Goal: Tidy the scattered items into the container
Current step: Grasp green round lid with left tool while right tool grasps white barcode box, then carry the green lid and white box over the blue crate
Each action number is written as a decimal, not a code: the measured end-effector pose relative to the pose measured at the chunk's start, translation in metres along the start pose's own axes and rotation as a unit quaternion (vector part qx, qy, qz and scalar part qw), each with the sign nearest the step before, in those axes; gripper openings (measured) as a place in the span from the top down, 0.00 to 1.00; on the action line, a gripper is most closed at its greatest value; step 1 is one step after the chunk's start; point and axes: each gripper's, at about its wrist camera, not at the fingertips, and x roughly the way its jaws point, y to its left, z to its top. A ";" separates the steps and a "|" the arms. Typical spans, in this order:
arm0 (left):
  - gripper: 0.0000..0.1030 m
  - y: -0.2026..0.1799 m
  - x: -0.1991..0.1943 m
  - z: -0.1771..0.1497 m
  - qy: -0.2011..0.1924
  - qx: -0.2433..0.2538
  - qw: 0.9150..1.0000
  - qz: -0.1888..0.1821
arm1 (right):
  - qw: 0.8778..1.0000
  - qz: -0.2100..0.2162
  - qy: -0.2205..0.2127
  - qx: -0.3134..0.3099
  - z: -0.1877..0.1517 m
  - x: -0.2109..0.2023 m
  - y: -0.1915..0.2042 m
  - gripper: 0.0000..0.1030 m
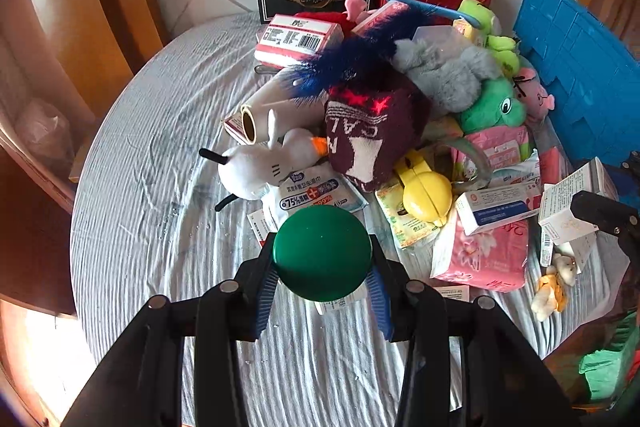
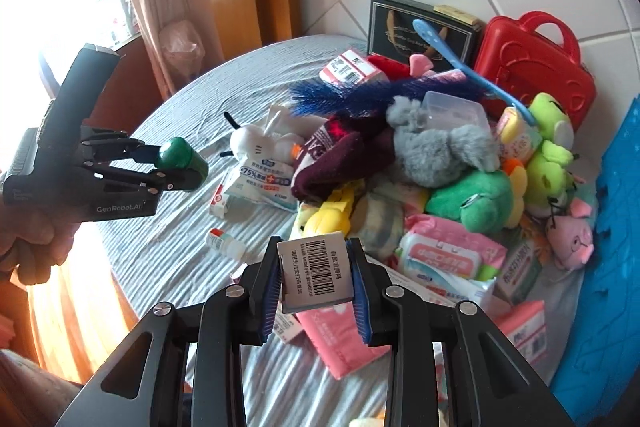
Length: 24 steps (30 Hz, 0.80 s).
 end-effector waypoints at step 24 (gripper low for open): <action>0.61 -0.093 -0.114 0.070 -0.084 0.061 0.995 -0.012 | 0.990 -0.070 -0.081 0.094 -0.006 -0.146 -0.072 0.71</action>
